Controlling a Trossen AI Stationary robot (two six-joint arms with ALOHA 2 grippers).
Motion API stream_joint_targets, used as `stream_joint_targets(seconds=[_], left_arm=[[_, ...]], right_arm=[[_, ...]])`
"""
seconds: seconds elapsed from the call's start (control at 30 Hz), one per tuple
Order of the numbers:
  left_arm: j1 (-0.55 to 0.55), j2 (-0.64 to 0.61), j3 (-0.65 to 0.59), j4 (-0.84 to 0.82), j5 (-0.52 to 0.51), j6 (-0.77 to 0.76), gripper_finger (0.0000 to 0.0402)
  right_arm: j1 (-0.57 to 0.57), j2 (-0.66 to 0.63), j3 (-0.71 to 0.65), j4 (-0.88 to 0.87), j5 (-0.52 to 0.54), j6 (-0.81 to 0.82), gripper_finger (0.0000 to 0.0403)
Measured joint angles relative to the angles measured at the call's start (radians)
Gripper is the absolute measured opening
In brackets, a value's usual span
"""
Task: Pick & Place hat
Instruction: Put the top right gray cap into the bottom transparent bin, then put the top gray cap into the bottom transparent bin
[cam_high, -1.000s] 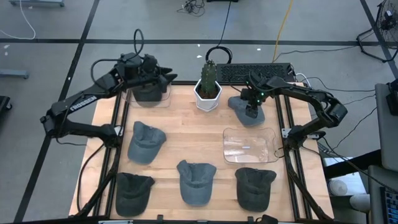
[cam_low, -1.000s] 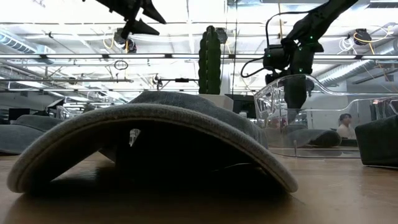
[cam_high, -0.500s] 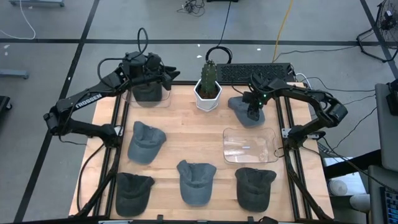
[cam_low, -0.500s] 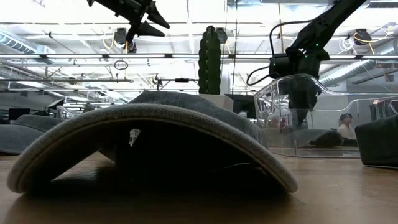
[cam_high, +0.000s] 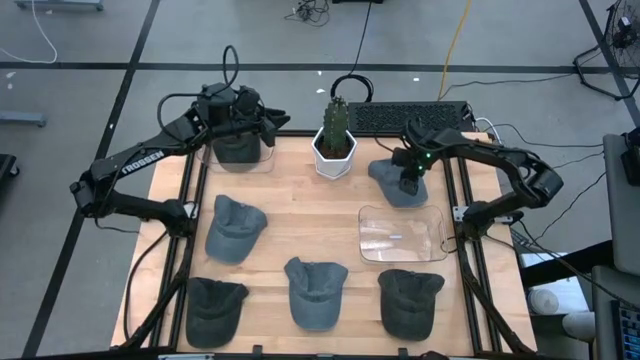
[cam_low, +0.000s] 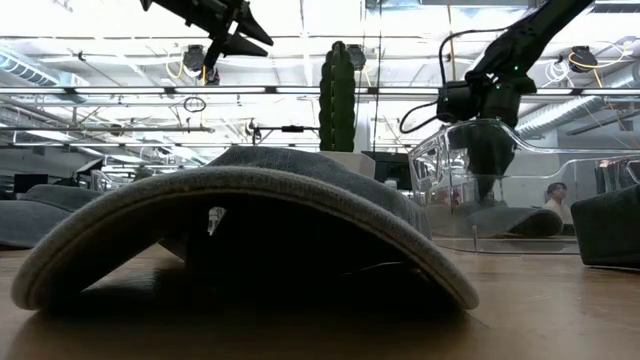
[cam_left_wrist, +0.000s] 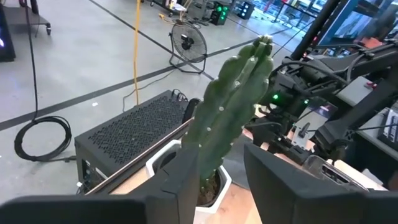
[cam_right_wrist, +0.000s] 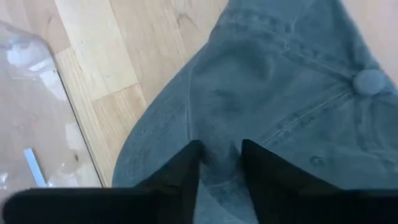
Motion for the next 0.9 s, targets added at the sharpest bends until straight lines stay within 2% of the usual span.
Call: stream_joint_targets(seconds=[0.13, 0.2, 0.33, 0.5, 0.7, 0.77, 0.9], left_arm=[[-0.001, 0.0, 0.0, -0.004, 0.012, -0.001, 0.0125], [-0.001, 0.0, 0.0, -0.016, 0.026, -0.001, 0.0123], [-0.002, -0.003, 0.0, -0.045, 0.028, 0.003, 0.0124], [-0.001, -0.003, 0.0, -0.072, 0.041, 0.007, 0.0122], [-0.001, -0.003, 0.0, -0.08, 0.085, 0.012, 0.0123], [-0.001, -0.003, 0.0, -0.085, 0.107, 0.016, 0.0122], [-0.001, -0.003, 0.0, -0.094, 0.127, 0.006, 0.0126]], right_arm=[[0.0, -0.027, 0.0, -0.011, -0.002, 0.03, 0.0014], [0.0, -0.041, 0.0, -0.033, -0.013, 0.033, 0.0009], [0.001, -0.075, 0.0, -0.037, 0.027, 0.065, 0.0042], [-0.004, -0.115, 0.0, -0.036, 0.03, -0.029, 0.011], [-0.024, -0.083, -0.017, -0.038, 0.031, -0.153, 0.0198], [-0.035, -0.06, -0.032, -0.028, 0.024, -0.137, 0.0212], [-0.043, -0.023, -0.051, 0.013, -0.065, -0.086, 0.0216]])
